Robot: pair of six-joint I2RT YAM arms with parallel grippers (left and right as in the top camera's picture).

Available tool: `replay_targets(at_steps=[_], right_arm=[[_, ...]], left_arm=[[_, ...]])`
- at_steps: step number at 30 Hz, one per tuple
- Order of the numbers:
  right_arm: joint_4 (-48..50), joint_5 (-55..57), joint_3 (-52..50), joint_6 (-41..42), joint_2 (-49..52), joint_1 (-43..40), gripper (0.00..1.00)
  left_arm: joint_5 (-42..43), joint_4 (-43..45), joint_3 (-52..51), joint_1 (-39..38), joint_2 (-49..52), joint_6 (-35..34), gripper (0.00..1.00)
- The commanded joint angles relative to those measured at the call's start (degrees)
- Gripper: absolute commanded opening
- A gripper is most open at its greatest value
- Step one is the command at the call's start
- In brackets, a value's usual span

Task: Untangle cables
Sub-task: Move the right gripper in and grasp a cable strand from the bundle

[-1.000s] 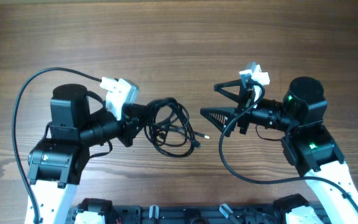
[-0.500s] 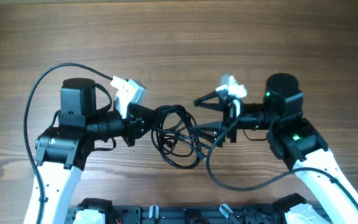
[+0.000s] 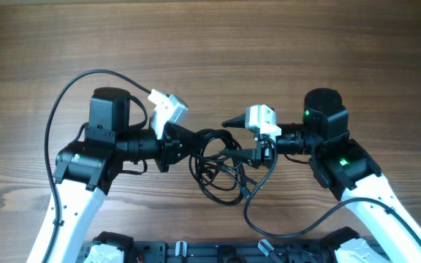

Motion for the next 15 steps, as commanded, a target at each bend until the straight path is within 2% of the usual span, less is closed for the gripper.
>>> replay_targets(at_steps=[1, 2, 3, 7, 9, 12, 15], right_arm=[[-0.07, 0.00, 1.09, -2.62, 2.01, 0.24, 0.51], [-0.09, 0.00, 1.09, -2.60, 2.29, 0.24, 0.46], [-0.04, -0.02, 1.09, -2.60, 2.34, 0.24, 0.44], [0.68, 0.17, 1.11, -2.58, 2.34, 0.24, 0.49], [2.47, 1.95, 1.11, -2.40, 2.34, 0.24, 0.37], [3.39, 1.95, 1.11, -2.45, 2.34, 0.24, 0.37], [3.41, 1.95, 1.11, -2.45, 2.34, 0.24, 0.32]], left_arm=[[3.69, 0.92, 0.81, -0.24, 0.07, 0.07, 0.04], [3.67, 0.85, 0.81, -0.24, 0.07, 0.07, 0.04], [3.67, 0.83, 0.81, -0.24, 0.07, 0.07, 0.04], [3.67, 0.74, 0.81, -0.24, 0.07, 0.07, 0.04], [3.67, -0.46, 0.79, -0.24, 0.07, 0.07, 0.04], [3.65, -1.05, 0.79, -0.24, 0.07, 0.09, 0.04], [3.65, -1.14, 0.79, -0.24, 0.07, 0.09, 0.04]])
